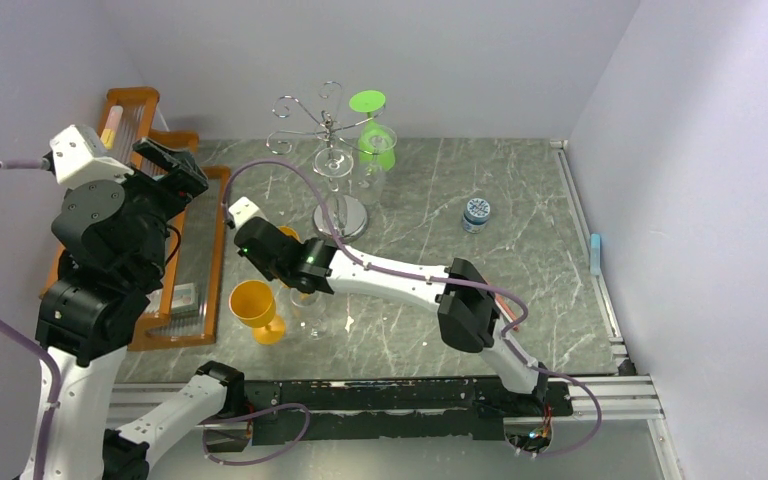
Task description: Place the wine glass upside down on the wine glass rack
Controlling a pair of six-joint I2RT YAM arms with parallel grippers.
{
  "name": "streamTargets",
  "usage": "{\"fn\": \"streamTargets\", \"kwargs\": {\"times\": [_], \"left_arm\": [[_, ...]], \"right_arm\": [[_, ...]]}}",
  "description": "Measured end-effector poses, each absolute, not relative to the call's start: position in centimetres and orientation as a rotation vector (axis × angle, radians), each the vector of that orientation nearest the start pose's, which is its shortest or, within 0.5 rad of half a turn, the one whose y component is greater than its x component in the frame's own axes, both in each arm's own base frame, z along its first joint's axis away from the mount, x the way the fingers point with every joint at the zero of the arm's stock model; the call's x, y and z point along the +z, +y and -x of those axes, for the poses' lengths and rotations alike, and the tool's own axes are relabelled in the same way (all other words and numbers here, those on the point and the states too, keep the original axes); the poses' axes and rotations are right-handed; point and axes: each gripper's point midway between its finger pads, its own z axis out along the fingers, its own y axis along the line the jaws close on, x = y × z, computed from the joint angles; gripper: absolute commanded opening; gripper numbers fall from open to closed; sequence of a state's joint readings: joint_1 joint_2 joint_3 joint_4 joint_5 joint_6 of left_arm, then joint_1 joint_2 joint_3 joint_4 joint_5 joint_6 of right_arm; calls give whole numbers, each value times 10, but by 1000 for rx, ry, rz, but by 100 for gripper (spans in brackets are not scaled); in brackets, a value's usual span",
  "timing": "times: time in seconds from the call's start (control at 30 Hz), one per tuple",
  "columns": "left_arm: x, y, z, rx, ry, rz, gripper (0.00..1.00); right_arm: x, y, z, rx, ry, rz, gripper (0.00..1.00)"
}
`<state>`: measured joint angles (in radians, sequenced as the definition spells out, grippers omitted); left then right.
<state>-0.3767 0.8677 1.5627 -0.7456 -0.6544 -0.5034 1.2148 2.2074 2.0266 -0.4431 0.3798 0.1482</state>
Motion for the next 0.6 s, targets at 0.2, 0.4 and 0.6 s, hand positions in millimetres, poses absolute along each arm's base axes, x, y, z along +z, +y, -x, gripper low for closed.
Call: {"fn": "streamTargets", "kwargs": {"times": [0.2,0.4,0.6], "left_arm": [[464,-4,-244,-188,1518,602,91],[457,-17,-250,-263,1543,611,91],[443,-36,-251,-411,1577,674,90]], "right_arm": [[180,538,-266,368,1879,962,0],[245,525,-259,505,1725,929,0],[343,499,-244,732,1478,791,0]]}}
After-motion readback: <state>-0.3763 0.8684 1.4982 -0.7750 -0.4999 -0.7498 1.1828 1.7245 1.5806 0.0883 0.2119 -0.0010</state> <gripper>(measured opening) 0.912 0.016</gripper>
